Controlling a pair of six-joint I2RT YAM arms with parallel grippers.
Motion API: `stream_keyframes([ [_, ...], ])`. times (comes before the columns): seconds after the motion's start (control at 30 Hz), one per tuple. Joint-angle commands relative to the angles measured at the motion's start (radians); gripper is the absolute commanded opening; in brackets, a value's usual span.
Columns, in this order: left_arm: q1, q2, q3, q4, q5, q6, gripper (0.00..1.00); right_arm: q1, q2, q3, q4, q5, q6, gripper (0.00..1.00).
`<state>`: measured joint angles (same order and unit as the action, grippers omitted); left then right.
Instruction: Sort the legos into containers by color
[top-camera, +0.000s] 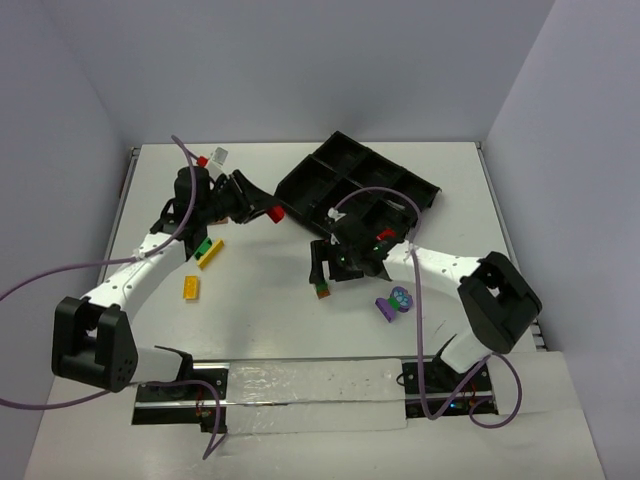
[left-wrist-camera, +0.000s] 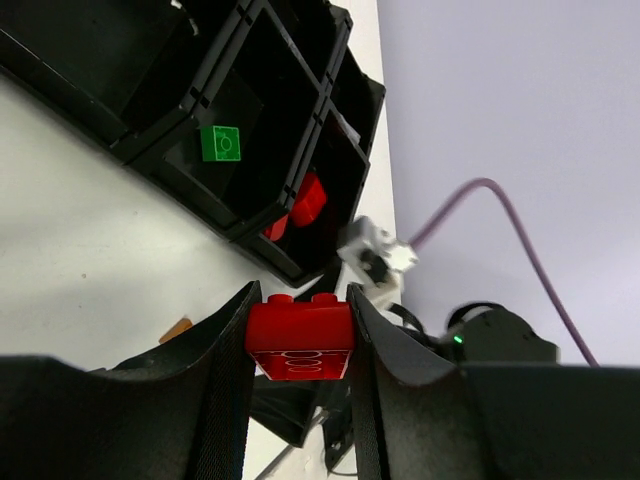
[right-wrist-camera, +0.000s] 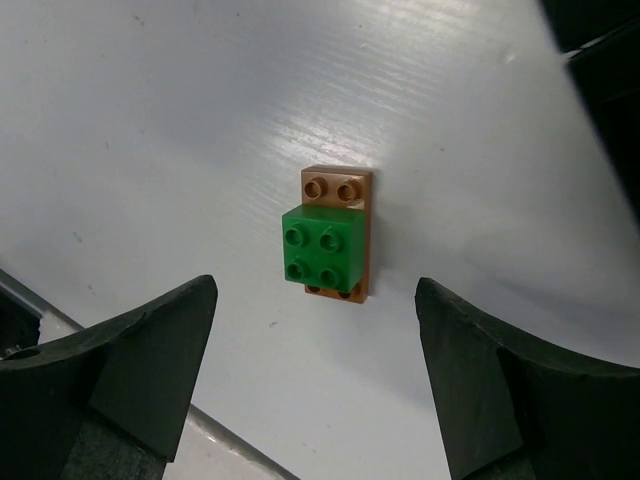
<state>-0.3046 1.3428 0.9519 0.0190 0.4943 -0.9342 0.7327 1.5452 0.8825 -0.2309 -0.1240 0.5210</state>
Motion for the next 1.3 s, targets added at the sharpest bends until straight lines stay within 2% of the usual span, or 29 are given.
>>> stream_keyframes([
  [0.0, -0.037, 0.014, 0.076, -0.005, -0.064, -0.017, 0.0, -0.024, -0.149, 0.077, -0.095, 0.133, -0.042, 0.88],
  [0.1, -0.08, 0.073, 0.093, 0.048, -0.054, -0.025, 0.0, -0.112, -0.351, 0.074, -0.159, 0.189, -0.074, 0.88],
  [0.2, -0.116, 0.146, 0.111, 0.078, -0.02, -0.039, 0.0, -0.194, -0.484, 0.063, -0.202, 0.254, -0.087, 0.88],
  [0.33, -0.238, 0.282, 0.241, 0.064, -0.063, -0.023, 0.0, -0.306, -0.647, 0.063, -0.294, 0.437, -0.056, 0.88],
  [0.47, -0.328, 0.439, 0.405, 0.046, -0.092, -0.017, 0.0, -0.334, -0.729, 0.056, -0.306, 0.473, -0.018, 0.89],
  [0.6, -0.372, 0.605, 0.571, -0.007, -0.129, -0.008, 0.0, -0.333, -0.823, 0.038, -0.296, 0.491, -0.007, 0.89],
  [0.73, -0.398, 0.705, 0.719, -0.016, -0.129, -0.005, 0.01, -0.335, -0.849, 0.045, -0.332, 0.491, 0.003, 0.89],
  [0.83, -0.421, 0.815, 0.851, -0.094, -0.096, 0.006, 0.23, -0.336, -0.863, 0.049, -0.342, 0.488, 0.011, 0.9],
  [0.9, -0.431, 0.847, 0.902, -0.114, -0.095, 0.012, 0.34, -0.336, -0.867, 0.046, -0.347, 0.49, 0.006, 0.9],
  [1.0, -0.436, 0.885, 0.943, -0.13, -0.097, 0.016, 0.64, -0.337, -0.867, 0.052, -0.358, 0.495, -0.001, 0.9],
  [1.03, -0.436, 0.89, 0.949, -0.136, -0.101, 0.019, 0.77, -0.337, -0.868, 0.053, -0.361, 0.495, -0.002, 0.9],
  [1.2, -0.436, 0.885, 0.968, -0.147, -0.077, 0.023, 0.99, -0.337, -0.854, 0.047, -0.364, 0.489, -0.012, 0.9],
  [1.27, -0.436, 0.85, 0.946, -0.138, -0.06, 0.016, 0.99, -0.337, -0.846, 0.04, -0.367, 0.486, -0.015, 0.9],
])
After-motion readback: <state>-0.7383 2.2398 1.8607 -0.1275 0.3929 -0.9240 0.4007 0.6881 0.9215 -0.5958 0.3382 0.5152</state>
